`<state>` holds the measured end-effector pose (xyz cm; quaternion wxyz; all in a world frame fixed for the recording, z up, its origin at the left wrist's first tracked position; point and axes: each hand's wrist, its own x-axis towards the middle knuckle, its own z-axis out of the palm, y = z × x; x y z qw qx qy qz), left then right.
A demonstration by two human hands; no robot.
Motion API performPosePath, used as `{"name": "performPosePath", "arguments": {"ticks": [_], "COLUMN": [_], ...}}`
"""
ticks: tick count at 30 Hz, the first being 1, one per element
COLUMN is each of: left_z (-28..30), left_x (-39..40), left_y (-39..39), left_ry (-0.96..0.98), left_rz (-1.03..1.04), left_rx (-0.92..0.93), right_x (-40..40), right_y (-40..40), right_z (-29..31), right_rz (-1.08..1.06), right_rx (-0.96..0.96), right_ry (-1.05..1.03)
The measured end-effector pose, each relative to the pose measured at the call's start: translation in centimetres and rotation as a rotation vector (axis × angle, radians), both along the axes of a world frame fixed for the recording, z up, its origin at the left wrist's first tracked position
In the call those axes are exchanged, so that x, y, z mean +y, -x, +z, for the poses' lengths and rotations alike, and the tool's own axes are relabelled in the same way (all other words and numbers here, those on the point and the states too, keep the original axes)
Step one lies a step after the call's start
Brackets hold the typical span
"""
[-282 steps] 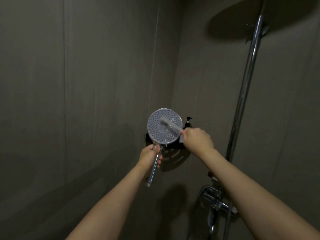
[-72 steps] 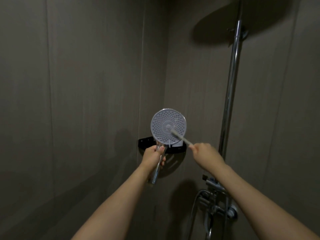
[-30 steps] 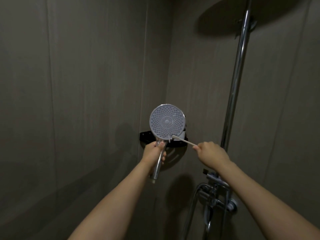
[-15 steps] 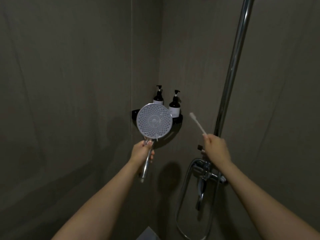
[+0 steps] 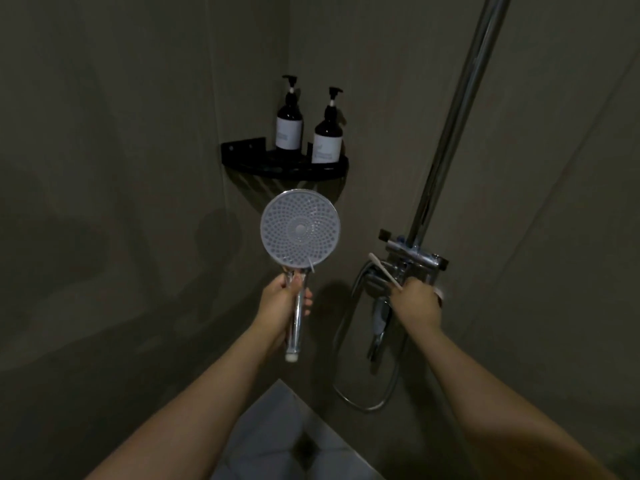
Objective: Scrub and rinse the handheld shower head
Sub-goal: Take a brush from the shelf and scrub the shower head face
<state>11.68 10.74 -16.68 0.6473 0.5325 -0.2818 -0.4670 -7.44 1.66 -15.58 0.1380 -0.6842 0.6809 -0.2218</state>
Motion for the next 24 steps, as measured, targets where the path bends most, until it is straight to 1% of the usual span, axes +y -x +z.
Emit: {"name": "performPosePath", "arguments": {"ticks": [2,5,7,11,17,20,22,24], "left_z": [-0.6,-1.2,-1.3,-1.9,-2.9,-3.5,-3.8,-4.0], "left_x": [-0.9,-2.5,-3.5,-4.9,-5.9,-6.3,-6.7,-6.9], "left_y": [0.6,1.2,1.8,3.0,3.5,3.6,3.9,4.2], "left_ry": [-0.006,-0.025,-0.027,-0.028,-0.054,-0.057,-0.058,-0.061], "left_rz": [-0.005,0.004,0.008,-0.009,0.001,0.002,0.007,0.009], "left_rx": [0.007,-0.030,-0.041,-0.014,-0.039,-0.006,0.011,0.023], "right_x": [-1.1,-3.0,-4.3,-6.2,-7.5,-8.1,-8.1,-7.9], "right_y": [0.3,1.0,1.2,0.4,-0.5,-0.8,-1.1,-1.4], "right_z": [-0.6,-1.1,-1.5,-2.6,-3.3,-3.8,-3.9,-3.9], "right_rz": [-0.025,-0.040,-0.053,-0.091,-0.126,-0.143,-0.149,-0.150], "right_rx": [0.033,0.076,0.040,-0.113,-0.227,-0.310,-0.317,-0.251], "right_ry": [-0.041,-0.062,-0.075,-0.163,-0.175,-0.192,-0.192,-0.162]}}
